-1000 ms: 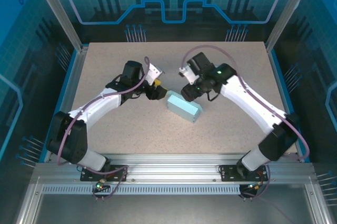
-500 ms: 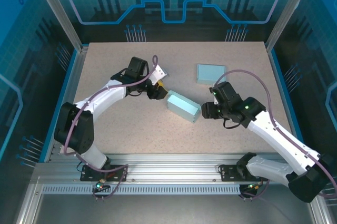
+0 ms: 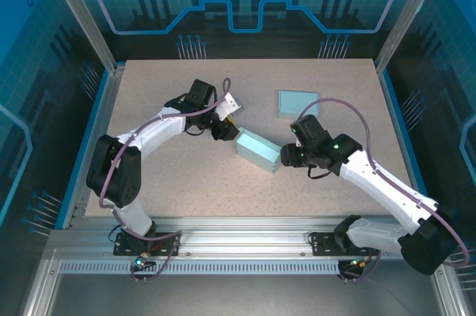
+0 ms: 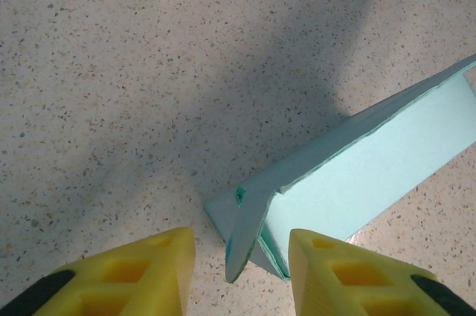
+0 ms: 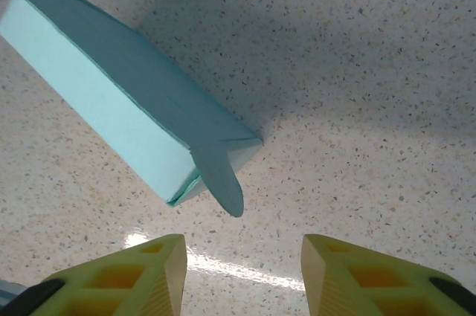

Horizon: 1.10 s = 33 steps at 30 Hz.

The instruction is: Fold the paper box

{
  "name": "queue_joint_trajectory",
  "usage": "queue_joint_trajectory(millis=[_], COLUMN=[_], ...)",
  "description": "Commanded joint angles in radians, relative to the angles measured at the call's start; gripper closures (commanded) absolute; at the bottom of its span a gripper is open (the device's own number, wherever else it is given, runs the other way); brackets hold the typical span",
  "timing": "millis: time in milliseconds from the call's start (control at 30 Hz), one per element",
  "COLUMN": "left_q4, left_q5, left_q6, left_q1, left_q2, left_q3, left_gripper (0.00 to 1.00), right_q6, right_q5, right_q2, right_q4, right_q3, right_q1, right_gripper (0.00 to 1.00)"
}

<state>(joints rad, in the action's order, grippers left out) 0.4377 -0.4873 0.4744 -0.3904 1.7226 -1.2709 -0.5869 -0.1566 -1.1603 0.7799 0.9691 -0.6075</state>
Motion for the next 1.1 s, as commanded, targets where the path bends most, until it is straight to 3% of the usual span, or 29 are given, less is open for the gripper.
queue_joint_trajectory(millis=[0,200,467,667,933,1067], left_q4=[0.023,0.016,-0.022,-0.039,-0.047,-0.054], left_q5=[-0.014,-0.016,-0.013,-0.001,0.053,0.183], left_q6=[0.012,-0.008,-0.070,-0.122,-0.265,-0.394], left_q1=[-0.008,-0.020,-0.030,-0.044,-0.057,-0.092], left_q2=[0.018,0.033,0.028,0.010,-0.044,-0.086], left_q3=[-0.029,-0.034,-0.015,-0.006,0.013,0.043], left_gripper=[0.65,0.79,0.92,0.97,1.00,1.00], right_q6=[0.022,0.030,0.022,0.019,0.014,0.010], right_q5=[-0.007,0.013,0.021,0.028,-0.001,-0.030], right_q2=[-0.033,-0.080,-0.127,-0.142,-0.162,-0.179], right_q4=[-0.024,-0.051,-0.069,-0.086,-0.083,-0.099], right_q3=[0.042,0.063,0.064,0.065,0.080,0.091], right_q1=[-0.001,-0.003,-0.003,-0.003,-0.003,-0.006], right_gripper=[0.54,0.56,0.71,0.89,0.91,0.91])
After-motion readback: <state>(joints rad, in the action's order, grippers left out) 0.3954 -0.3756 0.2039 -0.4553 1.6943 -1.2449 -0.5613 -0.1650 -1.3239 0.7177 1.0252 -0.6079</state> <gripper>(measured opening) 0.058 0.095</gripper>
